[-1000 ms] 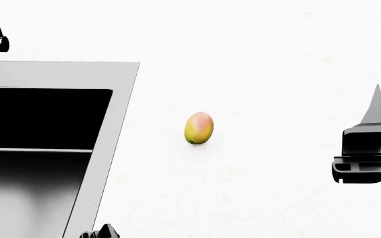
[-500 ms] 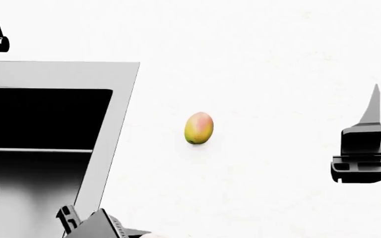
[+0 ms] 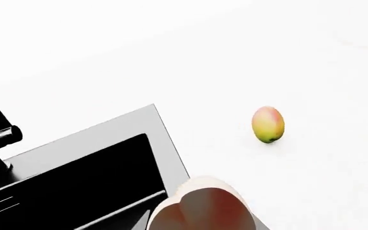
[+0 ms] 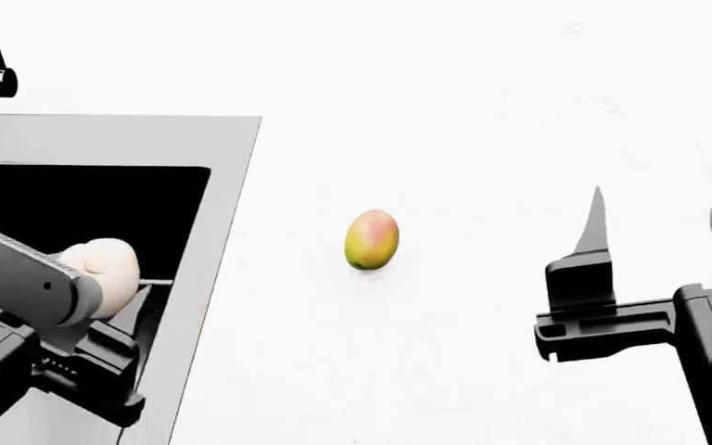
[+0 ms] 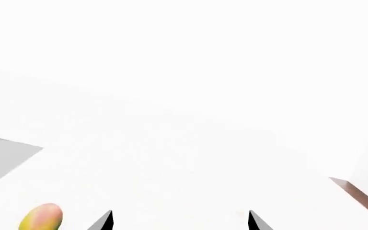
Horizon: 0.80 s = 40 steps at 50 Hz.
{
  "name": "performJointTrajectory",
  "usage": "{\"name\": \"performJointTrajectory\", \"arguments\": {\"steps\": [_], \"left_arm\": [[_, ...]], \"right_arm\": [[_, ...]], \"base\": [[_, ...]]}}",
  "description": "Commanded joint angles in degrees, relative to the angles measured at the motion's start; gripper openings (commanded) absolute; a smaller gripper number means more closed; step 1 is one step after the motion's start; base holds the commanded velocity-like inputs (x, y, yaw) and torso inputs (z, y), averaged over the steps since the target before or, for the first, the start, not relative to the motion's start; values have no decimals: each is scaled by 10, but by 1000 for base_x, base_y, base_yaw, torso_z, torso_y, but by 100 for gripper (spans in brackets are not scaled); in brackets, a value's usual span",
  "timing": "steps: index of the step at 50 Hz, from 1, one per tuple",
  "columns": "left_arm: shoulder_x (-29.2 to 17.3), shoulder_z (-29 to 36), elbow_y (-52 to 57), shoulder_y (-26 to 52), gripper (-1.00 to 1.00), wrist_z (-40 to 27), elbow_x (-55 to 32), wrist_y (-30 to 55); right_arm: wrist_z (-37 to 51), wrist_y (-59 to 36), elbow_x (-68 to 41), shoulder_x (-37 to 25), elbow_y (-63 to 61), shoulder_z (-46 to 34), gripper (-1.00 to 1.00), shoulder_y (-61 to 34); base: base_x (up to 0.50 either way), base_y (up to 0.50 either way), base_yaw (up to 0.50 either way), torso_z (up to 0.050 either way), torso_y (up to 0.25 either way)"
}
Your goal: There is a mixed pile of frozen fruits and vegetables on the counter. Locate all the frozen vegetables and place the items in a bowl on the counter. Take all the frozen fruits and defrost them in a running sink.
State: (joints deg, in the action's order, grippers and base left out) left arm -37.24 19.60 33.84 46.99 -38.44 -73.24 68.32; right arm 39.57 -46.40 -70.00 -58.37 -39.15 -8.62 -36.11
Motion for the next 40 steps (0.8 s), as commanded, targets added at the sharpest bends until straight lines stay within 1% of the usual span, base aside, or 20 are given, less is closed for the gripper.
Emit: {"name": "performJointTrajectory", "arguments": {"steps": [1, 2, 3, 4, 5, 7, 9, 11, 12, 13, 15, 17, 21, 24, 30, 37, 40], "left_arm": [[-32, -64, -21, 9, -100, -47, -24, -8], [-37, -69, -17, 9, -100, -46, -30, -8], [-38, -70, -16, 12, -100, -48, -34, -7], [-38, -70, -17, 14, -100, -48, -34, -7], [-46, -77, -13, 13, -100, -47, -41, -7], [-54, -87, -10, 9, -100, -40, -44, -15], [-56, -95, -17, 1, -100, -34, -15, -35], [-54, -95, -22, 0, -100, -31, -8, -41], [-54, -97, -23, -3, -100, -29, -5, -45], [-54, -96, -22, -4, -100, -29, -4, -45], [-51, -79, -8, -1, -100, -20, 0, -39], [-53, -81, -6, 0, -100, -18, 0, -41], [-60, -96, -18, -7, -100, -20, -4, -50], [-61, -110, -16, -3, -100, -38, -31, -46], [-61, -117, -28, -4, -100, -48, -46, -46], [-74, -132, -28, -18, -100, -37, -50, -56], [-74, -128, -36, -16, -100, -25, -38, -61]], "right_arm": [[-11, -1, -23, 92, 64, -67, 100, -79], [-36, -23, 19, 100, 72, -109, 100, -106], [-32, -34, -5, 124, 105, -112, 100, -122], [-39, -32, -3, 135, 115, -115, 100, -131], [-43, -52, 15, 147, 131, -140, 100, -157], [-46, -63, 6, 171, 161, -149, 100, -179], [-94, -71, 17, 198, 193, -178, 100, -212], [-102, -75, 28, 218, 220, -192, 100, -231], [-109, -83, 55, 233, 246, -217, 100, -251], [-113, -80, 58, 239, 256, -218, 100, -253], [-125, -75, 89, 272, 312, -242, 100, -277], [-145, -69, 112, 290, 350, -262, 100, -293], [-182, -52, 148, 318, 421, -289, 100, -321], [-210, -39, 172, 337, 473, -308, 100, -339], [-266, -3, 205, 386, 590, -331, 100, -374], [-304, 35, 226, 430, 692, -343, 100, -385], [-317, 50, 236, 445, 728, -350, 100, -387]], "base": [[0, 0, 0, 0, 0], [0, 0, 0, 0, 0], [0, 0, 0, 0, 0], [0, 0, 0, 0, 0], [0, 0, 0, 0, 0], [0, 0, 0, 0, 0], [0, 0, 0, 0, 0], [0, 0, 0, 0, 0], [0, 0, 0, 0, 0], [0, 0, 0, 0, 0], [0, 0, 0, 0, 0], [0, 0, 0, 0, 0], [0, 0, 0, 0, 0], [0, 0, 0, 0, 0], [0, 0, 0, 0, 0], [0, 0, 0, 0, 0], [0, 0, 0, 0, 0]]}}
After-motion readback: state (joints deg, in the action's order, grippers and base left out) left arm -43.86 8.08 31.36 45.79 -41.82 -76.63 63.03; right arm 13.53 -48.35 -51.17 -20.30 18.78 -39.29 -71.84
